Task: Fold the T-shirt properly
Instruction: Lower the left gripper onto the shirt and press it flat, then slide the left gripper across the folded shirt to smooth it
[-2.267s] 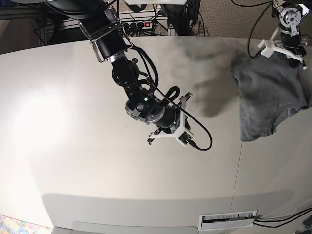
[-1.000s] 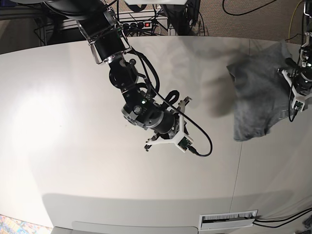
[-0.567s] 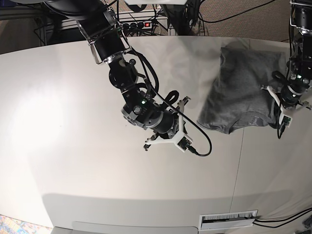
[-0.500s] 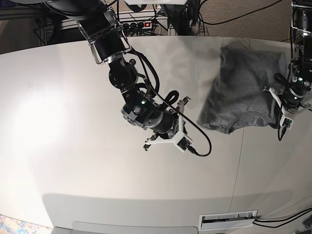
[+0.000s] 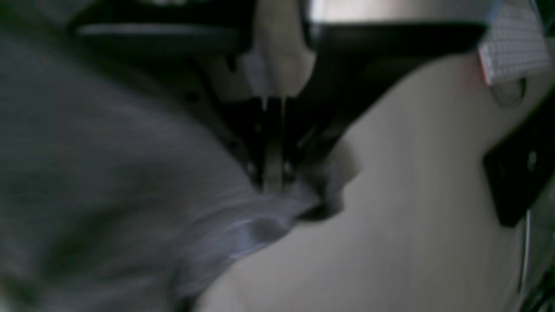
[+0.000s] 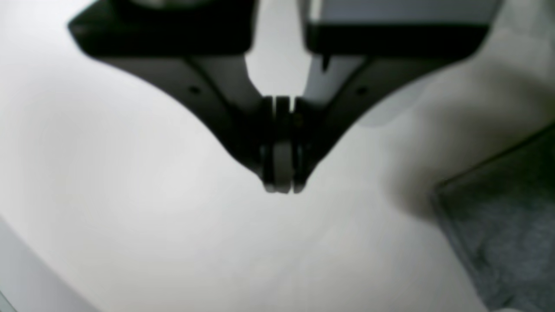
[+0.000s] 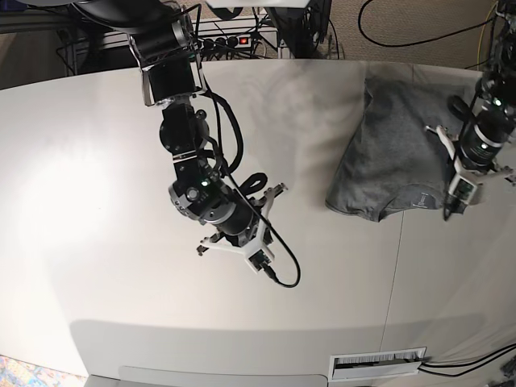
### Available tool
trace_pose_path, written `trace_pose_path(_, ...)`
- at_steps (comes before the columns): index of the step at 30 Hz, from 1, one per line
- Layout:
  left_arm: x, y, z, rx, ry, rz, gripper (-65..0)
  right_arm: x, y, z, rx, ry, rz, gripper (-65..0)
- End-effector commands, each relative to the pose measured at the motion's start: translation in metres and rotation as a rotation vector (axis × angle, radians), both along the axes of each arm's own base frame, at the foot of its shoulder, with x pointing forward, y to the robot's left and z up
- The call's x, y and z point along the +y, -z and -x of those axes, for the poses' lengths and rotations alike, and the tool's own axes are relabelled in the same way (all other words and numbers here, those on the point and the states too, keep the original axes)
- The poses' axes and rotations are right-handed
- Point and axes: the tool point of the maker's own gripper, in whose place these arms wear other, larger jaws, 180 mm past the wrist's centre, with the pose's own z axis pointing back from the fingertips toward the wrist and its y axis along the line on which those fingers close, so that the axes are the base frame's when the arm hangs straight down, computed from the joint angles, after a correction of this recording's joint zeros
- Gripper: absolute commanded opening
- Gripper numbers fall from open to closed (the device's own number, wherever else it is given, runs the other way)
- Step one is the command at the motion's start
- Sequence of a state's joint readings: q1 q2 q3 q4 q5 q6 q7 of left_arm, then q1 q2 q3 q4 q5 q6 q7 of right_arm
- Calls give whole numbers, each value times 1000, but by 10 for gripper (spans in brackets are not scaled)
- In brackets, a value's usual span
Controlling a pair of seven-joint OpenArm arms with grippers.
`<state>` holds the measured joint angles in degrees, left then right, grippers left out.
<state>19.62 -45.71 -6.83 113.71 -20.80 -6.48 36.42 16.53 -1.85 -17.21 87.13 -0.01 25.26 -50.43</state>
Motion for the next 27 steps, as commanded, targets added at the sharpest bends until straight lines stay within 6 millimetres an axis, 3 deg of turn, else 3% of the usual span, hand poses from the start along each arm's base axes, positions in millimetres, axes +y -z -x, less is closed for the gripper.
trace_pose_path(1,-5,-10,2,-29,24,-5,-650,2,-22,-12,-60,7,-33,-650)
trace_pose_path(7,-41,-1,33,-4,63,107,-650,-14,-22,-15,-47,49,-26,-650)
trace_pose_path(16,-48,73,67,138,7,274,-650,-27,-40,-17,-100,59,0,-650)
trace_pose_path(20,-44,82,54,102,1,292,-650,-28,-44,-16,-103,61,8,-650)
trace_pose_path(23,-34,81,29,61,-16,264,-650,-30,-42,-15,-92,63,16,-650)
trace_pose_path(27,-26,65,-9,-34,-24,273,-650,-31,-39,-14,-79,67,26,-650)
